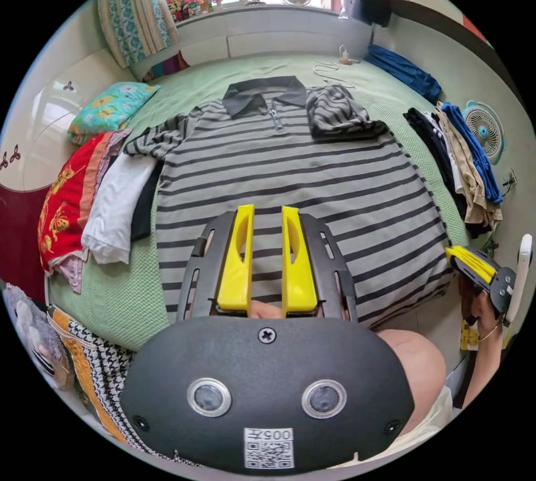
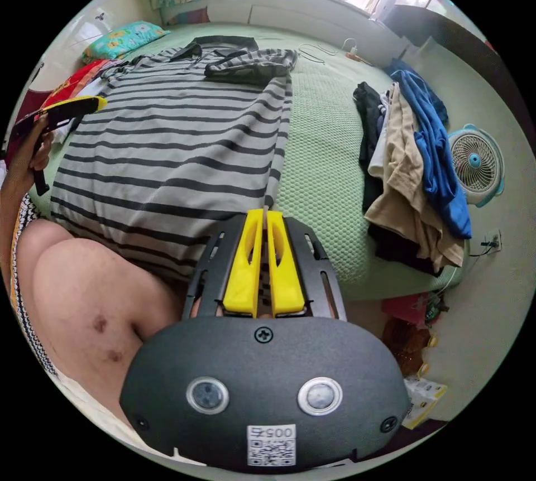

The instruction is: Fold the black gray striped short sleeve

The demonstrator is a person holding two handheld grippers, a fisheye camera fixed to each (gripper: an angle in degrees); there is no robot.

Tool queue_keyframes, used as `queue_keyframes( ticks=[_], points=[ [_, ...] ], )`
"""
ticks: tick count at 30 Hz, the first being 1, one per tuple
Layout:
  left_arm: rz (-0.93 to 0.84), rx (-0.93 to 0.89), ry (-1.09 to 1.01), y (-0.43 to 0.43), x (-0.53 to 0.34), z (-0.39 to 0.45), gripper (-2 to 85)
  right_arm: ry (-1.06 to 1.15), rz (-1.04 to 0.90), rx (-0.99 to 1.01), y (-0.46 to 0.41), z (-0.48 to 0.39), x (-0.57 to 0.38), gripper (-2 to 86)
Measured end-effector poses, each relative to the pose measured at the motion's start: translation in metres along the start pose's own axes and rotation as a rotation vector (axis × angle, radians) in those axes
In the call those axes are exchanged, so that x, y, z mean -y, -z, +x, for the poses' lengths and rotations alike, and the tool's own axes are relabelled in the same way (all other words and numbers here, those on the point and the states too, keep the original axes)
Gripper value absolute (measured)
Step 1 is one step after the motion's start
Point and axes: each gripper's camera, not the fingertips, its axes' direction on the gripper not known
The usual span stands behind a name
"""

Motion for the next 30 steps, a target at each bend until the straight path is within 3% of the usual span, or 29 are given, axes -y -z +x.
queue_keyframes(
  ticks=[8,14,19,24,28,30],
  points=[
    [-0.132,-0.018,0.014,-0.059,-0.033,-0.066,8.0,0.015,-0.037,-0.109,-0.007,-0.032,-0.024,-1.4],
    [-0.053,-0.011,-0.052,-0.070,-0.056,-0.093,7.4,-0.059,0.032,-0.031,-0.001,-0.024,-0.037,-1.2],
    [-0.091,-0.057,-0.053,-0.068,-0.058,-0.129,7.4,-0.063,0.057,0.071,0.018,-0.011,-0.048,-1.3],
    [0.049,-0.162,0.071,-0.015,-0.077,-0.215,7.5,-0.059,-0.003,0.043,0.065,-0.003,-0.025,4.8],
    [0.191,-0.055,0.228,0.014,-0.054,-0.320,8.3,0.090,0.201,0.046,0.107,-0.036,0.054,7.8],
    [0.195,-0.029,0.277,0.008,-0.035,-0.367,8.4,0.219,0.356,0.166,0.128,-0.078,0.127,9.3]
  ],
)
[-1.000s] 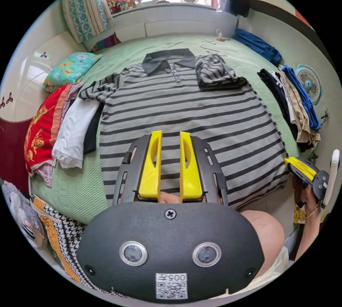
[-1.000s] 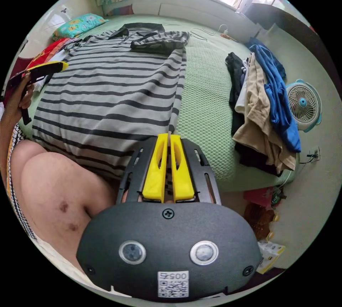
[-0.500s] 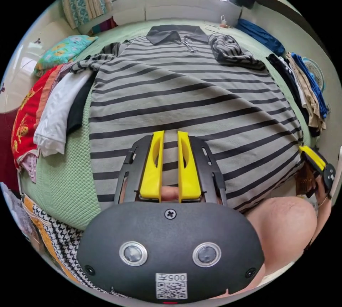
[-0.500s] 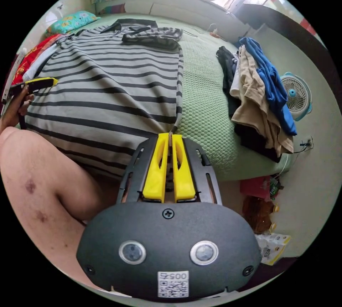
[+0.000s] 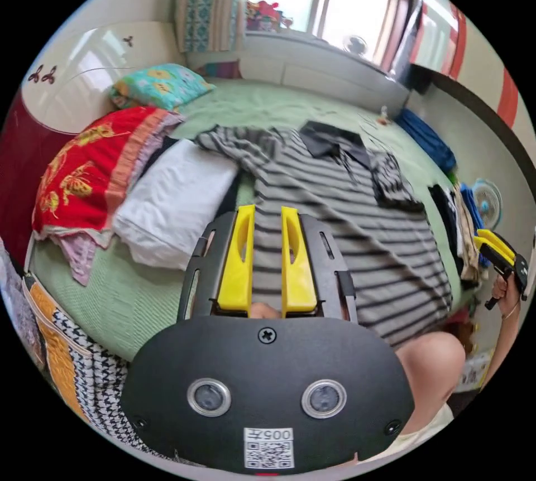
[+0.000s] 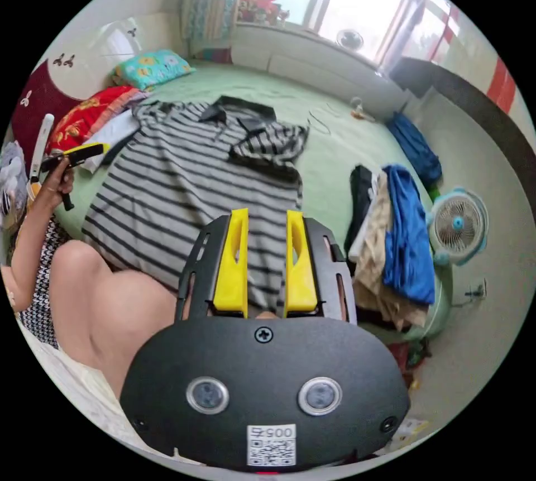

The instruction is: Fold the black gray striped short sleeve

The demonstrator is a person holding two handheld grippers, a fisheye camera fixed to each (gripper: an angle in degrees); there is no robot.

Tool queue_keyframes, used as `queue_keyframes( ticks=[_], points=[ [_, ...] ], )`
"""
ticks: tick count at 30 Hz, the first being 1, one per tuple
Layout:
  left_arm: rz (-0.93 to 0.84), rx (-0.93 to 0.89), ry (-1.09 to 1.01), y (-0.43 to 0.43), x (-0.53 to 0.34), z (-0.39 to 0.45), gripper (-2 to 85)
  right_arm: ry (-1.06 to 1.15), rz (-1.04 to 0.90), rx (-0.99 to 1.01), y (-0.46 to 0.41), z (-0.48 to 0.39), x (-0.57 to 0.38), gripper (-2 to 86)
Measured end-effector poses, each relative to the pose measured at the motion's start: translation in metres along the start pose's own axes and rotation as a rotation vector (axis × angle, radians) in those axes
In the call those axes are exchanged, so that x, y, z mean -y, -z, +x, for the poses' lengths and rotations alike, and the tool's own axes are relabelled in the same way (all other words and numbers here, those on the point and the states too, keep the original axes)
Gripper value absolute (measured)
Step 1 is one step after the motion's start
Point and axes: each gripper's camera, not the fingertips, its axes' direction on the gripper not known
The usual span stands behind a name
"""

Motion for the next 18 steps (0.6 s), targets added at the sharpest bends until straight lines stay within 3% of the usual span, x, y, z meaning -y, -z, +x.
queue_keyframes(
  ticks=[3,6,9,18],
  points=[
    [-0.013,0.053,0.055,-0.026,0.045,-0.061,9.4,0.143,0.069,0.145,-0.044,-0.042,0.095,10.7],
    [-0.034,0.102,0.069,-0.065,0.084,-0.099,10.3,0.235,0.037,0.153,-0.094,-0.086,0.160,10.8],
    [-0.100,0.116,0.083,-0.112,0.114,-0.124,10.4,0.293,0.045,0.299,-0.124,-0.117,0.184,10.7],
    [-0.098,0.088,0.093,-0.157,0.141,-0.150,5.2,0.285,-0.025,0.310,-0.198,-0.118,0.225,9.9]
  ],
)
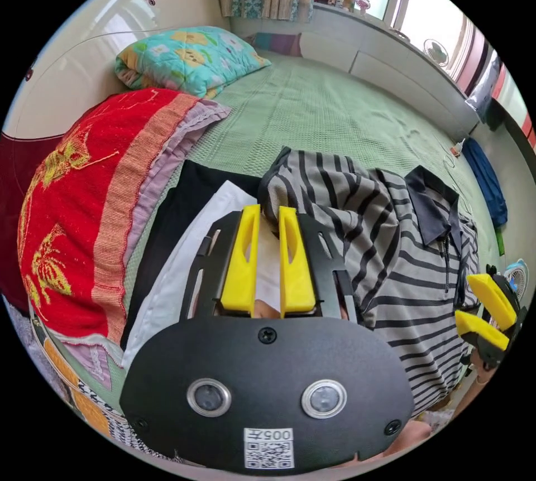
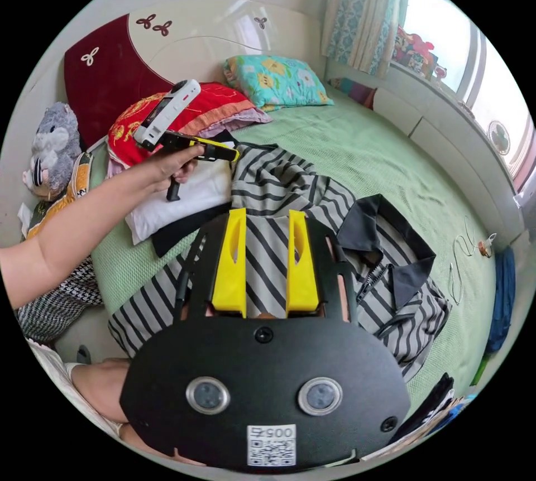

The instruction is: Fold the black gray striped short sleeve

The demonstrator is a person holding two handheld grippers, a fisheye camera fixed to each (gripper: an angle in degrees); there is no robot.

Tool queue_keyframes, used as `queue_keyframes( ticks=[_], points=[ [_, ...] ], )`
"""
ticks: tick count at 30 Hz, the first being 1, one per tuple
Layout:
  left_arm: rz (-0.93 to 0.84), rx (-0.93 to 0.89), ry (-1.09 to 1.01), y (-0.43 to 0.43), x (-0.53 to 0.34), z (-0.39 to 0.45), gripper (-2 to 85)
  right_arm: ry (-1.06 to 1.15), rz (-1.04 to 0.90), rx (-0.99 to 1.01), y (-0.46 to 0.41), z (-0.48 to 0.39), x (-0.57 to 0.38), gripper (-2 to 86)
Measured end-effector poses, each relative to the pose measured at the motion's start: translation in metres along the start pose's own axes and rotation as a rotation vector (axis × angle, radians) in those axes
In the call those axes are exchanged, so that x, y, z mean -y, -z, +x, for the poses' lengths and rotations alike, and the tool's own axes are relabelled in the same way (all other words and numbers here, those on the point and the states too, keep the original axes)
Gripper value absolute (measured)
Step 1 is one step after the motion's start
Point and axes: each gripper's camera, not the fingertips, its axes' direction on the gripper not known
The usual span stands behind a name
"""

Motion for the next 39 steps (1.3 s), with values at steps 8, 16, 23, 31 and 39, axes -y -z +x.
queue_keyframes(
  ticks=[8,16,23,31,39],
  points=[
    [0.190,-0.139,-0.240,0.053,-0.016,0.030,0.5,-0.112,0.008,-0.053,-0.014,0.056,0.040,7.6],
    [0.194,-0.160,-0.360,0.037,-0.045,0.067,0.2,-0.198,-0.130,0.171,-0.078,0.128,0.162,12.1],
    [0.189,-0.193,-0.319,0.024,-0.046,0.052,0.2,-0.513,-0.250,0.392,-0.173,0.190,0.197,11.5],
    [0.219,-0.226,-0.349,0.024,-0.045,0.056,0.2,-0.547,-0.154,0.432,-0.181,0.217,0.234,2.3],
    [0.224,-0.394,-0.463,0.025,-0.062,0.096,0.7,-0.430,-0.071,0.220,-0.096,0.259,0.196,-1.4]
  ],
)
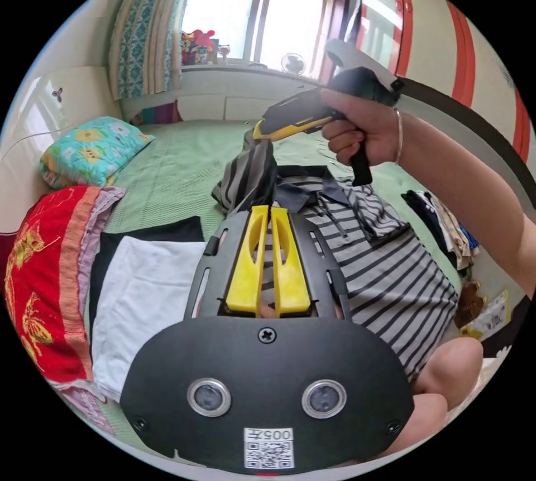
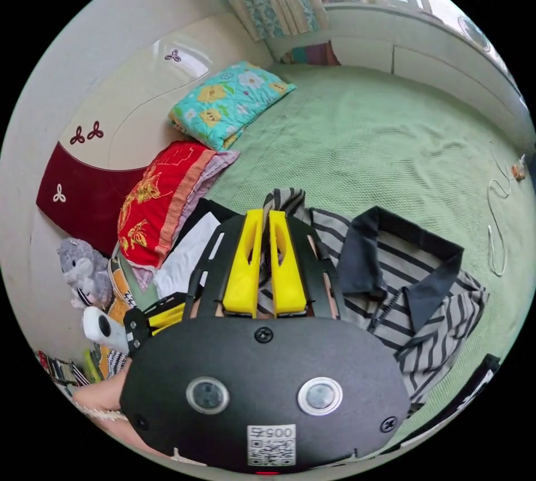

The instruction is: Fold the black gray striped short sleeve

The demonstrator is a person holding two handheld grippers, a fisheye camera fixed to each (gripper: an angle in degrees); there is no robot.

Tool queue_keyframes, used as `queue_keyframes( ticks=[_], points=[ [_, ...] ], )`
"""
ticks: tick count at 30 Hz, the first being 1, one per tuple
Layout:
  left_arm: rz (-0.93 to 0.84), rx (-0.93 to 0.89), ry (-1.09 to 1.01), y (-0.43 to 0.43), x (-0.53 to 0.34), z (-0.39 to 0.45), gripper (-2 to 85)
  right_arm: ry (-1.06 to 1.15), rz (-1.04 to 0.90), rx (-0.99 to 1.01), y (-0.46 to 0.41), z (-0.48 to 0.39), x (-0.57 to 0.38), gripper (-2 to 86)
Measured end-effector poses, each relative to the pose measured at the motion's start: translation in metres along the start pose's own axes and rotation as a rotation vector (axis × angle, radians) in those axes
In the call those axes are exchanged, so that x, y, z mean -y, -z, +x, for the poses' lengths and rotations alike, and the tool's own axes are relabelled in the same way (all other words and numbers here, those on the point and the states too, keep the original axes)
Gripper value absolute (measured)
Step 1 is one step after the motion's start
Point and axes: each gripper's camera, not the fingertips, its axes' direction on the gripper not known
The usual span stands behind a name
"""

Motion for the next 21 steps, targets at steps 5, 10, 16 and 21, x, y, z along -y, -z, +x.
queue_keyframes(
  ticks=[5,10,16,21],
  points=[
    [-0.099,-0.080,-0.039,-0.025,-0.025,0.030,1.2,-0.061,-0.064,-0.134,-0.015,0.054,-0.043,0.4],
    [-0.141,0.046,0.026,-0.037,-0.038,0.017,2.7,-0.080,-0.167,-0.287,-0.053,0.086,-0.058,6.5],
    [-0.121,0.076,0.190,-0.058,-0.017,-0.035,5.1,0.076,-0.014,-0.231,-0.023,0.044,-0.006,10.9],
    [-0.189,0.152,0.159,-0.107,-0.010,-0.027,3.1,0.206,-0.112,-0.219,-0.095,-0.019,0.066,10.6]
  ],
)
